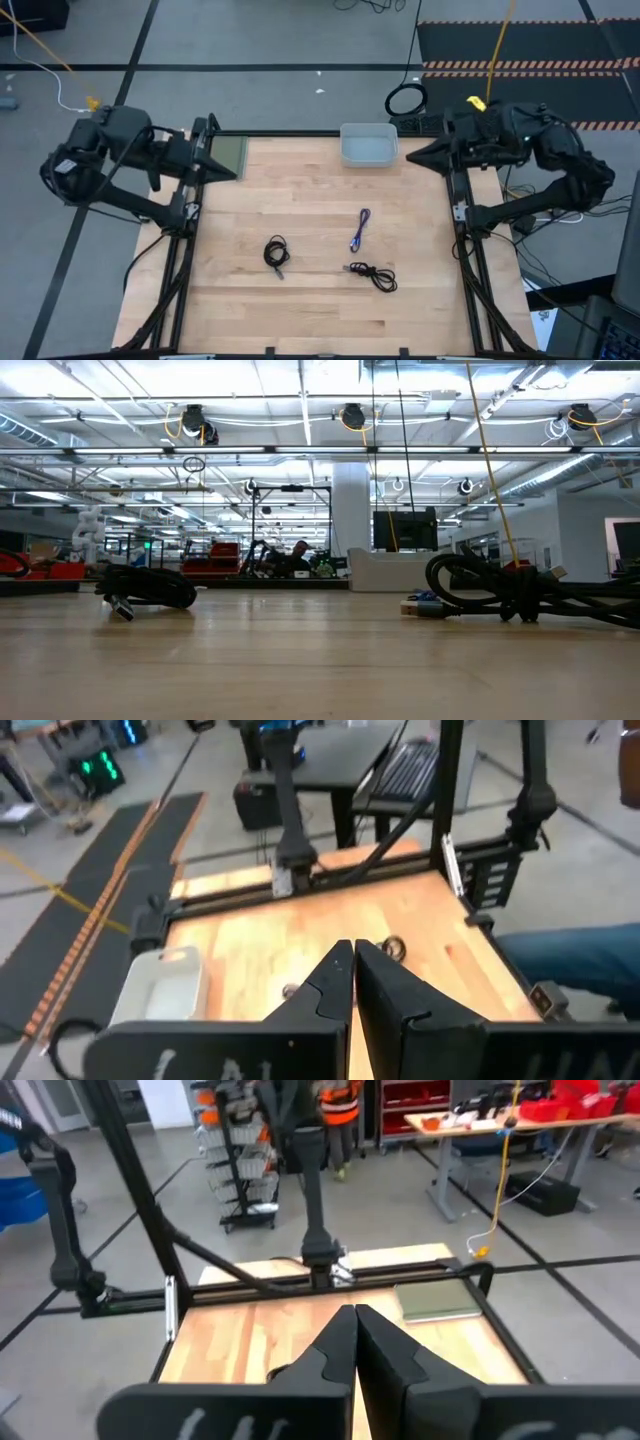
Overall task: Pick and place USB-C Cables
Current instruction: Put the left black charger cable into the white bin
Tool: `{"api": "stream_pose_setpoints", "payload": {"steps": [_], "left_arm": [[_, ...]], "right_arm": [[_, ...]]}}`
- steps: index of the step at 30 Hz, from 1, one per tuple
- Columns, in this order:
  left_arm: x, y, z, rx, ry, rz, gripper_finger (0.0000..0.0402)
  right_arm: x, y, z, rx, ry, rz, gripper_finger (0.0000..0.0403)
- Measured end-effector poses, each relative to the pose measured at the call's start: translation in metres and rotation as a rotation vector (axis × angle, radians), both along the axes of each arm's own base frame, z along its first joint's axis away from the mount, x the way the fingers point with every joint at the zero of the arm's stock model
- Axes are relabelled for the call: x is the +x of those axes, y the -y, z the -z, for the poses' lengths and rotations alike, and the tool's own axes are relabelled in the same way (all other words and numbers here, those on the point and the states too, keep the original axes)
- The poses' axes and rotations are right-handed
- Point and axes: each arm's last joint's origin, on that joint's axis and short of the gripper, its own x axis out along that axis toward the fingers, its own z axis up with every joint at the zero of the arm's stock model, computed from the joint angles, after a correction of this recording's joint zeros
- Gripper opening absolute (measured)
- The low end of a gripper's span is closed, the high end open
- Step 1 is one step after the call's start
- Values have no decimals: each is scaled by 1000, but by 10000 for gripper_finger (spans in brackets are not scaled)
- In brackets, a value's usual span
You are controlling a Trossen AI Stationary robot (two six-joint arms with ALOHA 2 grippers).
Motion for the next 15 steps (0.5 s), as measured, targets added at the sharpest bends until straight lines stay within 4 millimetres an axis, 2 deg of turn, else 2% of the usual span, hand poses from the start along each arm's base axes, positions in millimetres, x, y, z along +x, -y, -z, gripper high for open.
{"api": "stream_pose_setpoints", "payload": {"steps": [4,8,15], "left_arm": [[10,0,-15,2,-65,-2,19],[25,1,-21,-2,-156,-7,19],[57,3,-8,-10,-400,-17,19]], "right_arm": [[8,-4,10,6,-17,-24,0],[18,-7,21,6,-19,-46,0],[26,-15,33,6,-13,-90,0]]}}
